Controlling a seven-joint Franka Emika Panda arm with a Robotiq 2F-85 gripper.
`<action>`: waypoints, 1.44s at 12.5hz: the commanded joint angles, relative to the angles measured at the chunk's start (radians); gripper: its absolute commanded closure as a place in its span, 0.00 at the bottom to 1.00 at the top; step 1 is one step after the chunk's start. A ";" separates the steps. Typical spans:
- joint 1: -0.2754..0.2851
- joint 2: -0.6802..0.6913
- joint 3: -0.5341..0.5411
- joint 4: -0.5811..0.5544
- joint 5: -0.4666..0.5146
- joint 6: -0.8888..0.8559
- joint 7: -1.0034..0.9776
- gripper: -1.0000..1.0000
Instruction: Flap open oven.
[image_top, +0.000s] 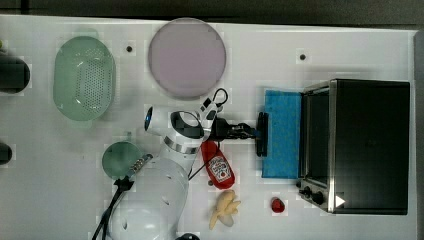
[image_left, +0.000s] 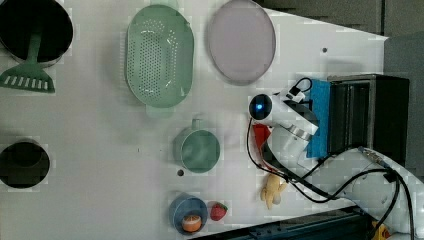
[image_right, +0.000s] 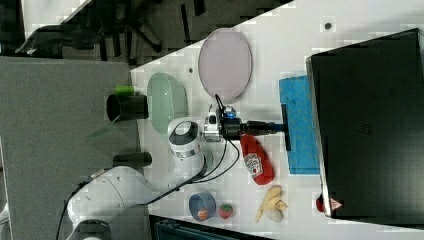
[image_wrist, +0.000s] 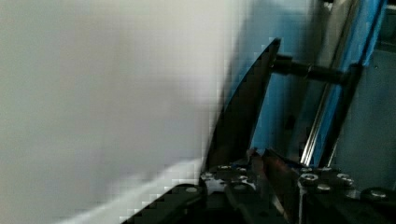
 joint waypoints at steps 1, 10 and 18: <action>-0.001 -0.050 -0.020 0.025 0.005 0.028 0.075 0.83; -0.024 -0.366 -0.037 0.021 0.415 0.117 0.028 0.83; -0.037 -0.696 -0.121 0.025 0.676 0.020 0.028 0.83</action>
